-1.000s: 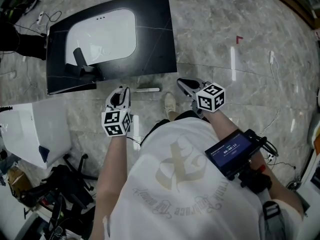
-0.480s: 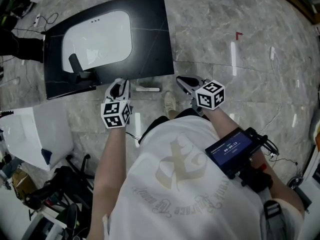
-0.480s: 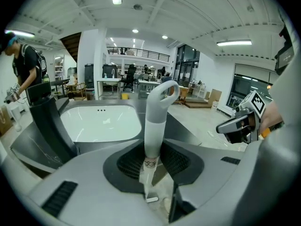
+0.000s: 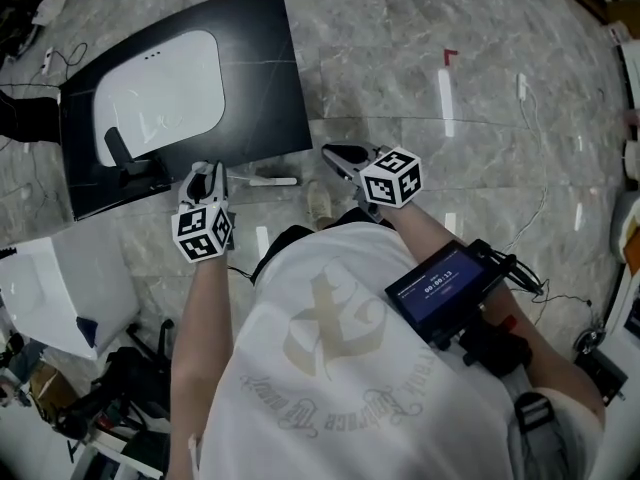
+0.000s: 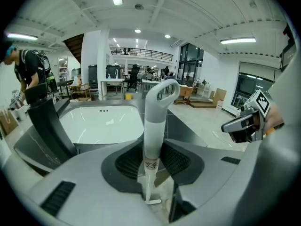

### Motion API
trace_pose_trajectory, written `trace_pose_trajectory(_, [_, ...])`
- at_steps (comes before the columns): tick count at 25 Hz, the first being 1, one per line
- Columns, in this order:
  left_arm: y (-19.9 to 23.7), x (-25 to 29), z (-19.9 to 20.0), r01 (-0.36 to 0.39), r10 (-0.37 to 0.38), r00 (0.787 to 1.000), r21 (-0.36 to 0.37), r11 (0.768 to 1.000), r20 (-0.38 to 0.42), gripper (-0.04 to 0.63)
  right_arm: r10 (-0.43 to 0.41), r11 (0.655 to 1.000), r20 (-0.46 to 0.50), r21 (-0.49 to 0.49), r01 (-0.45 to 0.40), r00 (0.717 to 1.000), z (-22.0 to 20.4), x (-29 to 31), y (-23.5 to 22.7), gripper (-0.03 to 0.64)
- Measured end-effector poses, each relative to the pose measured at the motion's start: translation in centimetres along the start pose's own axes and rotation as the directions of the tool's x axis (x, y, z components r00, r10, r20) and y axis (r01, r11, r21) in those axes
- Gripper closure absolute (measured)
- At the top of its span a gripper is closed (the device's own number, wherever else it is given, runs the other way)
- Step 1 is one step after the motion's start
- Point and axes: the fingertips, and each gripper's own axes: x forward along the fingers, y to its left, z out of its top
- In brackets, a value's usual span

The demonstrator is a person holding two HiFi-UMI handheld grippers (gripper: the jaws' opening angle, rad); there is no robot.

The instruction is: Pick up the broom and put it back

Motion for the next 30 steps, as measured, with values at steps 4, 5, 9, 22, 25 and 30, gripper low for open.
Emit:
trace_pose_trajectory(4, [0.5,0.0,0.1,-0.014,0.014,1.0,-0.004,1.0,0.005,0.431,0.002,1.0,0.001,0.004,-0.002,1.0,-0.1,0.0,-0.1,0.6])
trace_pose_trajectory(5, [0.6,0.0,0.2,-0.015,0.015,1.0,-0.006,1.0,0.007,0.425,0.004,1.0,0.001,0.003,-0.004,1.0,-0.1,0.1,-0.1,0.6])
trace_pose_trajectory(9, [0.8,-0.3,0.2,-0.017,0.017,1.0,-0.016,1.0,0.013,0.405,0.012,1.0,0.002,0.001,-0.012,1.0,0.0,0.2,0.0,0.6])
trace_pose_trajectory(22, [-0.3,-2.3,1.1,0.043,-0.04,0.997,-0.052,0.998,0.059,0.382,0.03,0.999,0.001,-0.012,-0.03,1.0,1.4,1.0,0.3,0.6])
trace_pose_trajectory(25, [0.1,-3.5,0.4,0.076,-0.071,0.995,-0.063,0.995,0.068,0.382,0.026,0.999,0.015,-0.029,-0.025,1.0,1.5,1.5,1.8,0.6])
trace_pose_trajectory(30, [0.6,-6.5,-0.7,0.124,-0.119,0.99,-0.061,0.99,0.081,0.388,0.013,0.998,0.034,-0.063,-0.01,0.999,1.6,2.0,4.6,0.6])
